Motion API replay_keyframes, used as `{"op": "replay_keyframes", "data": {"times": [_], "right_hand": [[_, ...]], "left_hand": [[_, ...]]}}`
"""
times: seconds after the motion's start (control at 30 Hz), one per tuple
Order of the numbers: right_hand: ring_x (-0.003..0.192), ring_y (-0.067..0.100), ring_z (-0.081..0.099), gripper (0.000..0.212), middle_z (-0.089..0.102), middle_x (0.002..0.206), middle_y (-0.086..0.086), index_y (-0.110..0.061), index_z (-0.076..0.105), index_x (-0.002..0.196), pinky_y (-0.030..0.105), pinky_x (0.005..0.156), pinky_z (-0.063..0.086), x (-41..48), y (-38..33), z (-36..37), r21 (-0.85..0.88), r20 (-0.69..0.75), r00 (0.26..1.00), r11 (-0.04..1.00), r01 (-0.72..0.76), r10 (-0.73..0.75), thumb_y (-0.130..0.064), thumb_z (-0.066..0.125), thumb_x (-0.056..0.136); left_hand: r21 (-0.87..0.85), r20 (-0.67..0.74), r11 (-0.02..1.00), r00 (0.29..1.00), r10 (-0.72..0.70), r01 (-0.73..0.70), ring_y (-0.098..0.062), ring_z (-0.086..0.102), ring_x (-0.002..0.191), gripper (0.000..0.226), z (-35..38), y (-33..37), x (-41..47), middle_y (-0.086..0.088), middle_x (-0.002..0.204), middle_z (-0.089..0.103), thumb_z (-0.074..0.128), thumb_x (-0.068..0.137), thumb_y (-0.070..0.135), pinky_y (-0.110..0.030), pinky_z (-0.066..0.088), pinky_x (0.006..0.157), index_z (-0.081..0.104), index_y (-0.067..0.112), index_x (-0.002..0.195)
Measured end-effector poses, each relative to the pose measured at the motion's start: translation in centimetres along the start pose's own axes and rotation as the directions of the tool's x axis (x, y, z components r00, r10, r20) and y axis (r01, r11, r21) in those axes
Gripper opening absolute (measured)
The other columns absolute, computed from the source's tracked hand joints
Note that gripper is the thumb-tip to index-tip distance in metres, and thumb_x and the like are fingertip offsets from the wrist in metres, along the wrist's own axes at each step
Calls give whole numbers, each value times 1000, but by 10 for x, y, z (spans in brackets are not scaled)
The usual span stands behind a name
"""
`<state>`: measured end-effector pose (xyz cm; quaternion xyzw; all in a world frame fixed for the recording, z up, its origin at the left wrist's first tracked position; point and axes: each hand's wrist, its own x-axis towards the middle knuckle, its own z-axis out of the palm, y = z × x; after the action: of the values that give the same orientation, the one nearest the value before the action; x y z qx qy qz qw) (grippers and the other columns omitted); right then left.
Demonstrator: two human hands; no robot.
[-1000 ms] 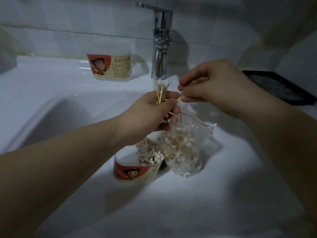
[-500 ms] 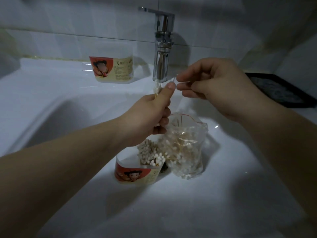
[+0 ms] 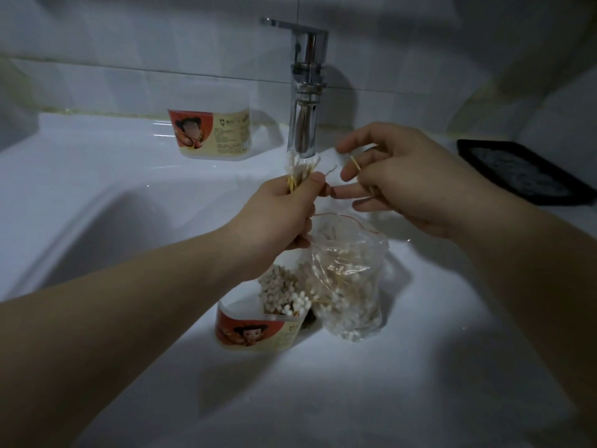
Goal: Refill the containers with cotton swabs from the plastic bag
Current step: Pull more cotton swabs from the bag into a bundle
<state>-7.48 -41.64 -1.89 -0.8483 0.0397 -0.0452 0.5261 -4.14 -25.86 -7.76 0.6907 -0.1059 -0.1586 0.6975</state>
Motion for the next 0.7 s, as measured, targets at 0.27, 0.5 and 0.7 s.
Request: {"op": "replay_keyframes", "data": {"times": [0.27,0.5,0.7], "right_hand": [[92,19,76,30,79,88,5,-28,71,106,50,89,59,0,1,2,-54,-35,997,996,65,-67,-6,70,86],[89,6,75,9,79,89,-7,-23,73,90,52,93,57,4,6,8,-60,-69,995,996,71,-75,-29,68,96],[87,-6,69,9,76,84,-23,-29,82,86,27,83,54,8,14,4,-217,-95,975,960,175,-200,-35,76,88]], "left_hand": [[-2,70,1000,998,5,-5,-9,55,60,23,0,-1,-2,6,75,66,45,108,35,-23,47,53,62,22,103],[-10,96,1000,995,21,-21,-10,64,74,29,1,0,-4,2,101,77,43,109,35,-28,50,61,66,23,120],[-13,164,999,986,36,-34,-7,57,62,23,0,1,-5,10,69,57,45,109,34,-23,49,57,65,23,105]]}}
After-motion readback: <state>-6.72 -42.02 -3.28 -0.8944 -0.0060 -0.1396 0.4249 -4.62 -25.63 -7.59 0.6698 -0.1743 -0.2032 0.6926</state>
